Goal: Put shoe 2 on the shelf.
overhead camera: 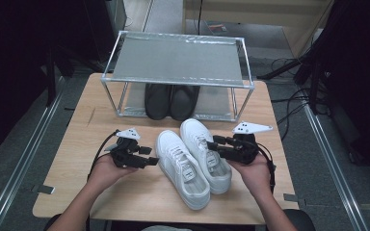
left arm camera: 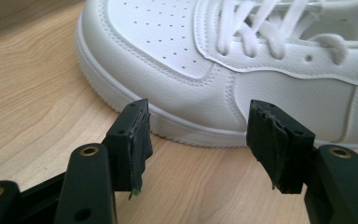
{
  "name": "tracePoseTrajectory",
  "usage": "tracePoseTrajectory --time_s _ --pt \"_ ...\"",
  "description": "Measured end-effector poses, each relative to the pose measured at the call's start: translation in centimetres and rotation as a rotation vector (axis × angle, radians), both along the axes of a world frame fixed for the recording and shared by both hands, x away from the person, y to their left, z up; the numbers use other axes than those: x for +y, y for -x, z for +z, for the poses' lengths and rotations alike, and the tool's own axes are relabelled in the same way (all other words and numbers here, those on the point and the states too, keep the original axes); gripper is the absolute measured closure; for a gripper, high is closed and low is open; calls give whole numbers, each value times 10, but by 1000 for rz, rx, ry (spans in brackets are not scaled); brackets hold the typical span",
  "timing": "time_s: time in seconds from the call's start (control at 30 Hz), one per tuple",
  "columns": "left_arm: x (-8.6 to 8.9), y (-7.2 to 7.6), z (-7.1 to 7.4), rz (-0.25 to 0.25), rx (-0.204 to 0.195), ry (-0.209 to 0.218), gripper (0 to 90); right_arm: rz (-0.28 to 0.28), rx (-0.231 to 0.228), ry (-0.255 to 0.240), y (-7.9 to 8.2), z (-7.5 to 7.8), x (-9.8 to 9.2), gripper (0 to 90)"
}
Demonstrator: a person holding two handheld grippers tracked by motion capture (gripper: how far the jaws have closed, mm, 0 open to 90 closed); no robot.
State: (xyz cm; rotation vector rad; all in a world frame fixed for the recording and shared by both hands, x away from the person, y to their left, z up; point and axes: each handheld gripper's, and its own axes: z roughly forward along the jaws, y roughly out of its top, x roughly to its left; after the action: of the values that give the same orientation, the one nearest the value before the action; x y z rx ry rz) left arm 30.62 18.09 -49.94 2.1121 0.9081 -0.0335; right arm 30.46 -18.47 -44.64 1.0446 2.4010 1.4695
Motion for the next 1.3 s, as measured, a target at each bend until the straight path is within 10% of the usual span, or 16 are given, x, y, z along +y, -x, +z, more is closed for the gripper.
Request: tracePoseTrajectory --time_s 1.3 --pt "1 -14 4 -7 -16 0 396 -19 29 85 40 -26 38 416"
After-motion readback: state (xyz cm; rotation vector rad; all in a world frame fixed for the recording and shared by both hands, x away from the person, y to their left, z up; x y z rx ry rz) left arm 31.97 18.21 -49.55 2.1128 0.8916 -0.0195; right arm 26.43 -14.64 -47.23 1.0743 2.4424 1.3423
